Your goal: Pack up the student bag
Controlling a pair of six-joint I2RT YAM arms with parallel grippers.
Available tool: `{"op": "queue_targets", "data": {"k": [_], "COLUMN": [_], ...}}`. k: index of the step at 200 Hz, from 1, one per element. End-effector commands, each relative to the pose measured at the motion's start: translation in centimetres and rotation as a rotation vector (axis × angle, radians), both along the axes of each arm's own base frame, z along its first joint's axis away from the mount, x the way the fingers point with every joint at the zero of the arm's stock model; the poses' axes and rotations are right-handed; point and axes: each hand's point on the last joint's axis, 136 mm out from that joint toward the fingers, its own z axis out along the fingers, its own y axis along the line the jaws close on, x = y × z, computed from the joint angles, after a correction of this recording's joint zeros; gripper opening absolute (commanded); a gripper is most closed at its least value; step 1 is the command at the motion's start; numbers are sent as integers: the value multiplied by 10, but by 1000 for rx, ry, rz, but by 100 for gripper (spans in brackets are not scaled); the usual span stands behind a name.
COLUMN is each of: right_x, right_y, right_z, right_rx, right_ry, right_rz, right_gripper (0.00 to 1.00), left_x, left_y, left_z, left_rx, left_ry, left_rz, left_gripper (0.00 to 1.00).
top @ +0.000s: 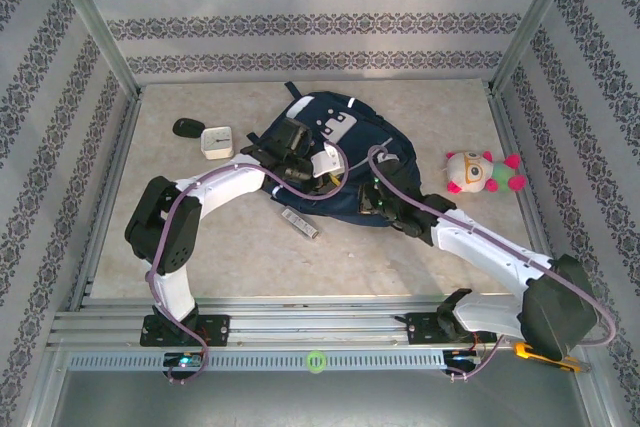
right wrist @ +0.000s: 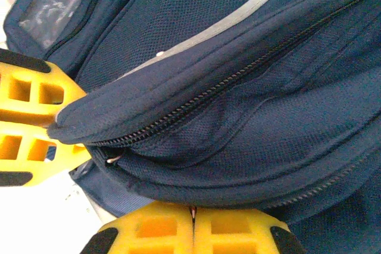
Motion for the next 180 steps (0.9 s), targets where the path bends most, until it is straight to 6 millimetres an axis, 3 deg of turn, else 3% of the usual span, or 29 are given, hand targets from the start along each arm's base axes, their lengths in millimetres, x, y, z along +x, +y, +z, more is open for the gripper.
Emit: {"op": "queue_targets", "data": {"k": [1, 48, 88, 109, 121, 130, 142, 152, 165, 180], "right_x": [-6, -12, -12, -11, -12, -13, -15, -15, -15, -16], "right_y": [-24, -32, -45, -41, -33, -29, -24, -24, -25, -24], "right_z": [-2, 0, -11, -12, -11, -11, -12, -13, -14, -15], "right_rx": [-27, -8, -28, -1, 31, 52, 73, 78, 78, 86], "right_ry": [32, 116, 151, 138, 129, 129, 128, 128, 127, 123], "right_rz": [-8, 73, 86, 132, 175, 193, 214, 211, 207, 204], "right_gripper": [0, 0, 0, 0, 0, 0, 0, 0, 0, 0], "left_x": [15, 15, 12, 11, 11, 9, 7, 16, 40, 55], "left_y": [31, 37, 48, 58, 61, 59, 51, 49, 54, 64], "left_z": [-1, -4, -9, -13, -12, -7, 3, 10, 17, 25], "left_rx": [34, 57, 109, 141, 151, 135, 86, 56, 13, -26], "left_ry": [18, 16, -29, -45, -62, -62, -51, -48, -27, 23], "left_rz": [73, 77, 65, 61, 58, 52, 51, 120, 308, 491], "left_gripper": [6, 6, 6, 11, 21, 32, 55, 66, 74, 78]}}
